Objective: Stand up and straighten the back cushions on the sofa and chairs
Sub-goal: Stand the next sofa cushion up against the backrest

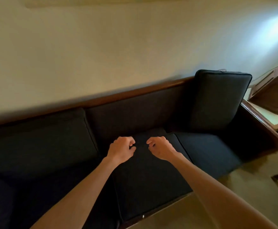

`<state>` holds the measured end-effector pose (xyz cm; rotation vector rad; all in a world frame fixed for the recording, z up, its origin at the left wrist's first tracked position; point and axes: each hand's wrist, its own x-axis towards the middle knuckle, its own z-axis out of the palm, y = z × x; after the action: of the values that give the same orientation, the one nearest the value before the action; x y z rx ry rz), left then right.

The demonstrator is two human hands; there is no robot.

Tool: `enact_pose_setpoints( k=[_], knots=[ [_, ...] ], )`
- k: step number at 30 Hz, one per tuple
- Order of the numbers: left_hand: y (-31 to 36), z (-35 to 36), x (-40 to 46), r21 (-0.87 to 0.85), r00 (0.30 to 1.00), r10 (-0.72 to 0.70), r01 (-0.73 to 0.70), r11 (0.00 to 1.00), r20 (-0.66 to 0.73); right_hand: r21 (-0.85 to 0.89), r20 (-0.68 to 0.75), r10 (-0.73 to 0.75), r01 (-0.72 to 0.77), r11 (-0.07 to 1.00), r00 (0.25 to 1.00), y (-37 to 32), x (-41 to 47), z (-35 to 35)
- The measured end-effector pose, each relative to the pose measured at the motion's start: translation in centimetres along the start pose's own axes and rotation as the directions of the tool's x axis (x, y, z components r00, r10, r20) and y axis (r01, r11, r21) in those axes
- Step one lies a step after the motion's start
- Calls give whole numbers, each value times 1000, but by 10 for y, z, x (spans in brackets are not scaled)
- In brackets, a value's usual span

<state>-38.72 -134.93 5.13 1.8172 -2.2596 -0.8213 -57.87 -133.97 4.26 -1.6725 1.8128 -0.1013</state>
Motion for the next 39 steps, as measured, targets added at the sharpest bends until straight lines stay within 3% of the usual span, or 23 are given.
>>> enact_pose_setpoints(
  k=[6, 9, 11, 13, 16, 18, 21, 26, 31, 39],
  knots=[
    [59, 147, -16, 42, 997, -31, 28, 999, 75, 115, 78, 172, -180, 977, 982, 167, -26, 56],
    [60, 218, -32, 86, 994, -30, 21, 996, 108, 295, 89, 356, -366, 882, 930, 225, -39, 105],
    [51, 260, -39, 161, 989, -37, 14, 987, 142, 497, 110, 576, -547, 674, 810, 252, -39, 136],
    [38, 299, -46, 260, 981, -57, 6, 966, 188, 642, 204, 744, -661, 390, 637, 272, -36, 163],
    [20, 345, -51, 352, 971, -69, -16, 936, 227, 740, 396, 782, -672, 39, 481, 290, -31, 194],
    [11, 368, -54, 356, 971, -62, -25, 934, 229, 758, 499, 718, -646, -91, 485, 300, -24, 210],
    [2, 394, -59, 358, 976, -62, -17, 934, 208, 759, 620, 529, -613, -219, 579, 311, -11, 230],
    [-6, 411, -62, 363, 987, -42, -19, 932, 158, 794, 601, 457, -557, -244, 656, 321, -9, 246],
    [-8, 387, -64, 357, 984, -27, -38, 933, 176, 751, 629, 516, -626, -211, 581, 303, -16, 218],
    [13, 264, -30, 319, 987, 28, -78, 944, 157, 729, 610, 623, -654, -200, 489, 206, -1, 103]
  ],
)
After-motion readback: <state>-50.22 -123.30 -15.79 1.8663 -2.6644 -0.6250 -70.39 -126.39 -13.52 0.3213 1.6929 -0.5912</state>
